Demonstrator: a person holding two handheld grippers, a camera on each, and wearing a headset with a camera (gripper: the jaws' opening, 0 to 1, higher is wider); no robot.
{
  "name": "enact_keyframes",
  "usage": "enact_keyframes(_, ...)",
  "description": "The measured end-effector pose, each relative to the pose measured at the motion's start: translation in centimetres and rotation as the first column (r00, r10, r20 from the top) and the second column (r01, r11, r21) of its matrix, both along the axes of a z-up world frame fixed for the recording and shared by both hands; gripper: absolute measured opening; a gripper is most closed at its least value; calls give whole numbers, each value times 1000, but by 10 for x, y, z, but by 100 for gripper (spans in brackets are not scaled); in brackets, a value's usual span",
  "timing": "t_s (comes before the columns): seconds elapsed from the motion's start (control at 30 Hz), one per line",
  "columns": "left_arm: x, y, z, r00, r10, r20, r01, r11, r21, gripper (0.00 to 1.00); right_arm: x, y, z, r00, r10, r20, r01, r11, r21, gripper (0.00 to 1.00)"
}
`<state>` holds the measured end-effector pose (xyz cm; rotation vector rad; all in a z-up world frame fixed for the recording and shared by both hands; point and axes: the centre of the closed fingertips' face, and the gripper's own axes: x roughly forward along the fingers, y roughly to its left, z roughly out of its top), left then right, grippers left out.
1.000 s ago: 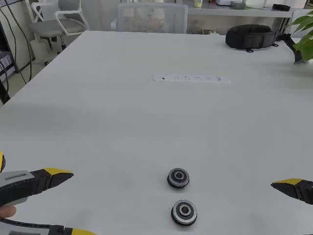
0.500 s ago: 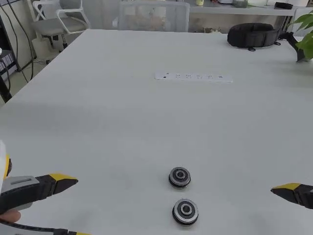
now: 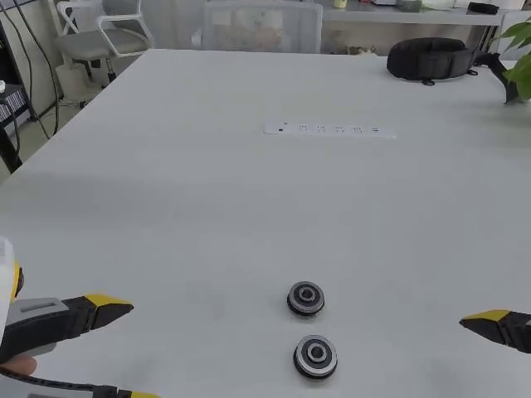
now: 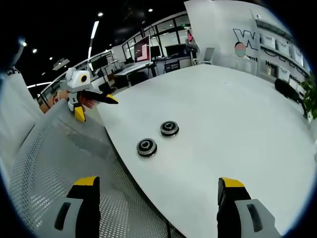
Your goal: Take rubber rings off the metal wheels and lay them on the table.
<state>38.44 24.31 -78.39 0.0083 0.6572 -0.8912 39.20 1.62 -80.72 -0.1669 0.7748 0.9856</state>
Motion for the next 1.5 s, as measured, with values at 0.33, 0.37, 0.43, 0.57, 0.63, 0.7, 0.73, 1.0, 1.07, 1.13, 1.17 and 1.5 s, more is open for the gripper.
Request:
enact_keyframes(0.33,-1,0,-1,1000,1,-10,-1,1000,0,87,0,0,0,1000,6,-1,-6,1000,-3,93)
enact_keyframes(0.37,-1,0,-1,1000,-1,-12,1,1000,1,87,-1,0,0,1000,5,-3,-5,1000,-2,93)
enact_keyframes(0.43,-1,-1,-1,1000,-3,-14,3,1000,2,87,-1,-1,-1,1000,4,-3,-4,1000,-4,94)
enact_keyframes(0.57,-1,0,-3,1000,-5,-15,5,1000,3,87,-1,-2,-3,1000,5,-5,-5,1000,-15,95)
enact_keyframes(0.63,-1,0,-3,1000,-3,-15,3,1000,1,87,-1,-2,-3,1000,6,-6,-6,1000,-17,95)
enact_keyframes(0.7,0,1,-3,1000,-1,-15,1,1000,0,87,-1,-3,-4,1000,7,-5,-7,1000,-19,95)
enact_keyframes(0.73,0,1,-4,1000,0,-16,0,1000,-1,87,0,-3,-4,1000,6,-4,-6,1000,-21,96)
enact_keyframes(1.0,0,0,-5,1000,4,-23,-4,1000,-5,90,0,-5,-5,1000,4,0,-4,1000,-30,99)
enact_keyframes(1.07,-1,1,-6,1000,4,-26,-4,1000,0,92,1,-6,-6,1000,4,1,-4,999,-35,99)
enact_keyframes(1.13,-1,1,-6,1000,3,-25,-2,1000,5,93,0,-6,-6,1000,6,1,-6,999,-37,99)
enact_keyframes(1.17,-1,0,-6,1000,2,-24,-2,1000,6,93,0,-6,-6,1000,6,1,-6,999,-38,99)
enact_keyframes(1.5,1,2,-7,1000,12,-23,-12,1000,16,99,-1,-5,-8,1000,16,-4,-17,999,-50,99)
